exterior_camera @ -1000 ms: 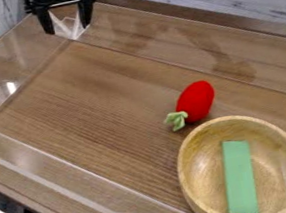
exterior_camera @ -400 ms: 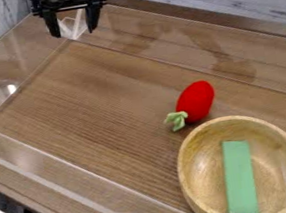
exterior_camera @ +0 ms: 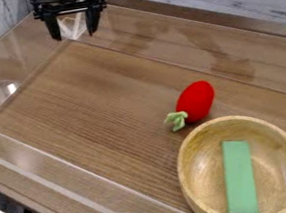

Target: Move the red object to the right side of the table

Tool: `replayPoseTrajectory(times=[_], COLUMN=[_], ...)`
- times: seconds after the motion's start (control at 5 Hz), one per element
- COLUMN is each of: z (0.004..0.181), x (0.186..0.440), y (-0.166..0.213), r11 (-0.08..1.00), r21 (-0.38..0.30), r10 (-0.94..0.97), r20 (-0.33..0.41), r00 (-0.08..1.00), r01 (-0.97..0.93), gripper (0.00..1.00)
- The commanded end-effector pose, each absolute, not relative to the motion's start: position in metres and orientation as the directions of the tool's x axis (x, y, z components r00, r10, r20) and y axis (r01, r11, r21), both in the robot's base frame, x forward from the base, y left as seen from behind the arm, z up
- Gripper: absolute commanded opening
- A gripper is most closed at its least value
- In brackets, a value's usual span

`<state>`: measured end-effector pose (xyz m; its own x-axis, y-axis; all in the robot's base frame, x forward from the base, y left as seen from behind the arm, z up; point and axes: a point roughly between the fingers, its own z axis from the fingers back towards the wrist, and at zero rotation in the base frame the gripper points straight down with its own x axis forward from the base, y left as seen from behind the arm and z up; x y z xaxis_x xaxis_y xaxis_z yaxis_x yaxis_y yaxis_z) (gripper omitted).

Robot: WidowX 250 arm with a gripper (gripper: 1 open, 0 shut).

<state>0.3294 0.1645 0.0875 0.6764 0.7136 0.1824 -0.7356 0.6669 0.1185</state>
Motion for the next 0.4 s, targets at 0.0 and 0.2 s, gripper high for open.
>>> replayPoseTrajectory(times=[0.0,0.2], z=[0.113,0.118], x=[0.338,0.329], y=[0.174,0.162], r11=[0.66,0.697], r21=[0.087,0.097], r10=[0.716,0.679], r20=[0.228,0.23], r00=[0.66,0.697], r01=[-0.746,-0.711], gripper=[0.0,1.0])
